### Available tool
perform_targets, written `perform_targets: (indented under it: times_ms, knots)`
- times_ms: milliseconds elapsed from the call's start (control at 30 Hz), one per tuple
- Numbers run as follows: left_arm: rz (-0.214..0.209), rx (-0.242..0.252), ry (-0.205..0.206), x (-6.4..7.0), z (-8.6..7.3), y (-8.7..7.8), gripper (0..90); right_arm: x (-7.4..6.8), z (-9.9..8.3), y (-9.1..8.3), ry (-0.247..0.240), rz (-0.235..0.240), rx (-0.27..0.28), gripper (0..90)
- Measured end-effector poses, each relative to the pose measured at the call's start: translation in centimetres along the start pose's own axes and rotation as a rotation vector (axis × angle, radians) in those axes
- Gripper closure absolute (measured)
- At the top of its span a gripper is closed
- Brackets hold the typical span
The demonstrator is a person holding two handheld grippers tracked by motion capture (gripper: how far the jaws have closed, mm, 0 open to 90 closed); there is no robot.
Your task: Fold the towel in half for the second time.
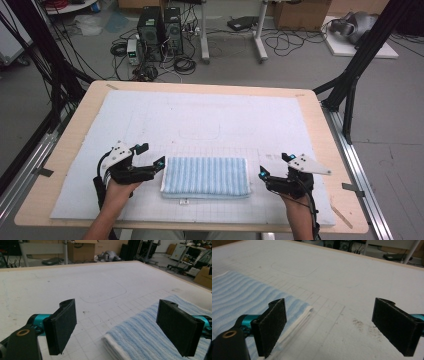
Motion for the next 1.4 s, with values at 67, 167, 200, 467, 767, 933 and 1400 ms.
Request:
perform_targets:
  times_ms: [67, 167, 200, 467, 767, 933, 1400]
  knots:
    - [0.006, 0.012, -0.005, -0.5, 0.2, -0.4, 17.1, 0.3, 0.2, -0.3, 0.007, -0.002, 0.015, 11.4]
    - [0.019, 0.017, -0.011, -0.9, 0.2, -0.9, 17.2, 0.6, 0.2, -0.6, 0.013, -0.015, 0.030, 11.4]
    - [0.015, 0.014, -0.007, -1.0, 0.2, -1.0, 17.2, 0.7, 0.2, -0.6, 0.015, -0.021, 0.033, 11.4]
    - [0.036, 0.025, -0.022, -1.6, 0.1, -2.4, 17.1, 0.7, -0.2, -1.0, 0.013, -0.032, 0.035, 11.4]
    - [0.051, 0.021, -0.011, -2.0, -0.1, -3.5, 17.1, -0.1, -0.3, -0.6, 0.006, -0.025, 0.030, 11.3]
    - [0.055, 0.014, -0.012, -2.2, -0.1, -3.6, 17.1, -0.2, 0.0, -0.5, 0.006, -0.026, 0.030, 11.4]
    - [0.052, 0.028, -0.009, -2.0, 0.7, -3.3, 17.1, -0.1, 0.3, -0.6, 0.002, -0.025, 0.032, 11.3]
Point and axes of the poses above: each handheld gripper's, and its own axes: y roughly forward along the jaws, z roughly out of its top, x roughly to its right, the point moved 7 cm from there along y, roughly forward along the jaws, and after that the axes turned 4 degrees about x, right-handed, at the moved point
